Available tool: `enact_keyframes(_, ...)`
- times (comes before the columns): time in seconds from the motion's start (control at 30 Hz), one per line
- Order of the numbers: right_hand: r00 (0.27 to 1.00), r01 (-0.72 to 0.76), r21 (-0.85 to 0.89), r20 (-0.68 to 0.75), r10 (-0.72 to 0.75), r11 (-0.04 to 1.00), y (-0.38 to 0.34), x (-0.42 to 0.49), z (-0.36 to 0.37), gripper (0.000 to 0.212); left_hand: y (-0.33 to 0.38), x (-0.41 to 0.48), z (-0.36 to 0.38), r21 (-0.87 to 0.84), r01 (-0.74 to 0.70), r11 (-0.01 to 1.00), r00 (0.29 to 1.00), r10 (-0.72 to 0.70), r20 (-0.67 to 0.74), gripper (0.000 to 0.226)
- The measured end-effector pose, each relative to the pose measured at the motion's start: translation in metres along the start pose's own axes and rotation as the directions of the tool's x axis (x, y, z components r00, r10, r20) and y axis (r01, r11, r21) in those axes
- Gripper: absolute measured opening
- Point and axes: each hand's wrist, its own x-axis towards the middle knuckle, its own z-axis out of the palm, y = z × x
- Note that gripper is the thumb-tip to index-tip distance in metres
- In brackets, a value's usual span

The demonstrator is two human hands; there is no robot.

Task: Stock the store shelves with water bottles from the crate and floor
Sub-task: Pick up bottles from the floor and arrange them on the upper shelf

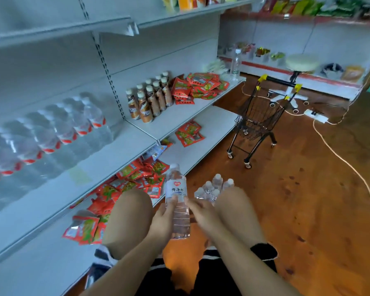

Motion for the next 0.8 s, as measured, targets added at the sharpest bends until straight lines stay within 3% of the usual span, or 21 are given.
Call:
enact_keyframes(0.1,0.997,-0.023,-0.030,0.073,0.025,0.999,-0.001,0.002,0.025,0.035,-0.005,-0.015,-0.029,0.067,-0.012,0.998,0.997,0.017,-0.074,0.050)
enact_keyframes(0.2,0.983,-0.038,-0.031,0.179,0.043,0.999,-0.003,-0.001,0.048,0.025,-0.011,-0.030,-0.059,0.123,-0.026,0.992,0.991,0.041,-0.123,0.067)
enact_keyframes(0.27,0.972,-0.050,-0.023,0.227,0.054,0.998,-0.005,-0.004,0.066,0.022,-0.011,-0.045,-0.079,0.169,-0.056,0.984,0.985,0.082,-0.150,0.061)
enact_keyframes(0.33,0.957,-0.055,-0.026,0.285,0.060,0.998,-0.011,-0.011,0.085,0.023,-0.013,-0.059,-0.099,0.144,-0.062,0.988,0.975,0.091,-0.202,0.053)
enact_keyframes(0.4,0.941,-0.020,-0.046,0.338,0.034,0.999,-0.022,-0.016,0.102,0.025,-0.012,-0.072,-0.119,0.092,-0.088,0.992,0.964,0.108,-0.242,0.062)
enact_keyframes(0.5,0.883,0.136,-0.072,0.460,-0.088,0.988,-0.054,-0.023,0.127,0.017,0.003,-0.092,-0.146,-0.013,-0.219,0.976,0.936,0.206,-0.285,0.054)
enact_keyframes(0.6,0.803,0.314,-0.067,0.552,-0.227,0.947,-0.108,-0.026,0.150,0.023,0.038,-0.113,-0.170,-0.006,-0.338,0.941,0.878,0.313,-0.362,0.049)
enact_keyframes(0.7,0.694,0.524,-0.031,0.596,-0.405,0.851,-0.158,-0.029,0.168,0.033,0.087,-0.129,-0.191,0.093,-0.432,0.897,0.792,0.427,-0.436,0.062)
enact_keyframes(0.8,0.560,0.720,-0.017,0.605,-0.566,0.694,-0.205,-0.031,0.178,0.047,0.142,-0.145,-0.205,0.322,-0.505,0.801,0.692,0.599,-0.403,0.062)
